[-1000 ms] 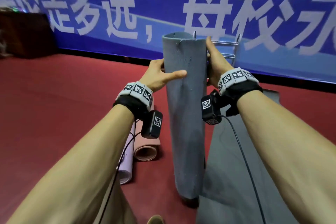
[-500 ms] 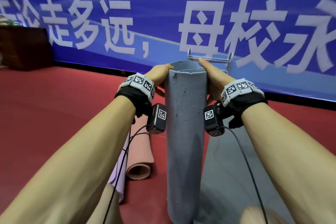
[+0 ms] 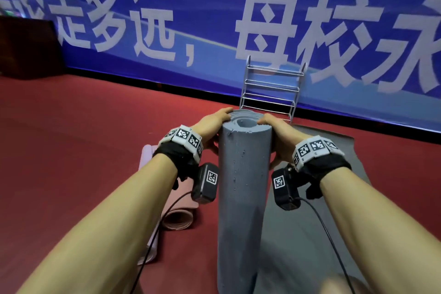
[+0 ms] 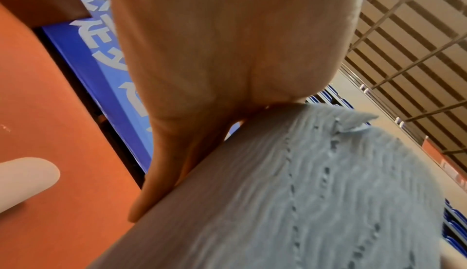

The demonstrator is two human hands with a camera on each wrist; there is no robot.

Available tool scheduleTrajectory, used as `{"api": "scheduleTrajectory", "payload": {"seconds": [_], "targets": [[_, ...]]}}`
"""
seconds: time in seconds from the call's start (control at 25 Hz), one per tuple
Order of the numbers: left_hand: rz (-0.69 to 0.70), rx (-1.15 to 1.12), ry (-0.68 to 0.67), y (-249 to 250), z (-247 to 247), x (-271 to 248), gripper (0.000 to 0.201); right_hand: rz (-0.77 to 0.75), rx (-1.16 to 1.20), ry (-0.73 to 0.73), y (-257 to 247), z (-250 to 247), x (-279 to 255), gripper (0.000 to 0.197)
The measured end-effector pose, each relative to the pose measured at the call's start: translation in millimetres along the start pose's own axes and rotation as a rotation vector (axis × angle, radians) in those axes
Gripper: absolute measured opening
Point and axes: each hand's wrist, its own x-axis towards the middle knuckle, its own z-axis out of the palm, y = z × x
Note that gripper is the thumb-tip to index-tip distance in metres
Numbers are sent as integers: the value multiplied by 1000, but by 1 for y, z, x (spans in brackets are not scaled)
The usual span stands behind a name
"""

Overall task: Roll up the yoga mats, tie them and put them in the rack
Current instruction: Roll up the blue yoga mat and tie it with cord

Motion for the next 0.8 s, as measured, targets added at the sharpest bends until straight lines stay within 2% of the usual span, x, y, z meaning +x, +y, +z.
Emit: {"api": "scheduleTrajectory", "payload": {"seconds": [0.12, 0.24, 0.32, 0.36, 0.44, 0.48, 0.56, 0.64, 0.72, 0.8], "targets": [[-16, -5, 2, -7, 0, 3, 45, 8, 21, 23, 4, 5, 3, 49], [-61, 89, -42, -2, -5, -8, 51, 32, -37, 24, -1, 5, -4, 63], [-90, 194, -112, 6, -8, -16, 50, 33, -143, 14, -10, 4, -13, 59], [-90, 224, -120, 8, -9, -18, 57, 23, -193, -2, -15, 5, -16, 55], [-71, 244, -54, 9, -11, -18, 71, -11, -240, -23, -22, 9, -19, 39], [-60, 252, -8, 10, -13, -17, 71, -27, -249, -7, -25, 12, -20, 29], [-44, 261, 54, 9, -17, -20, 54, -57, -283, 27, -30, 20, -21, 17], [-17, 256, 125, 15, -28, -23, 47, -95, -290, 58, -41, 30, -24, 16], [10, 222, 212, 23, -43, -30, 60, -140, -298, 103, -58, 39, -20, 22], [45, 190, 326, 27, -58, -34, 56, -223, -301, 156, -74, 52, -19, 23]]}}
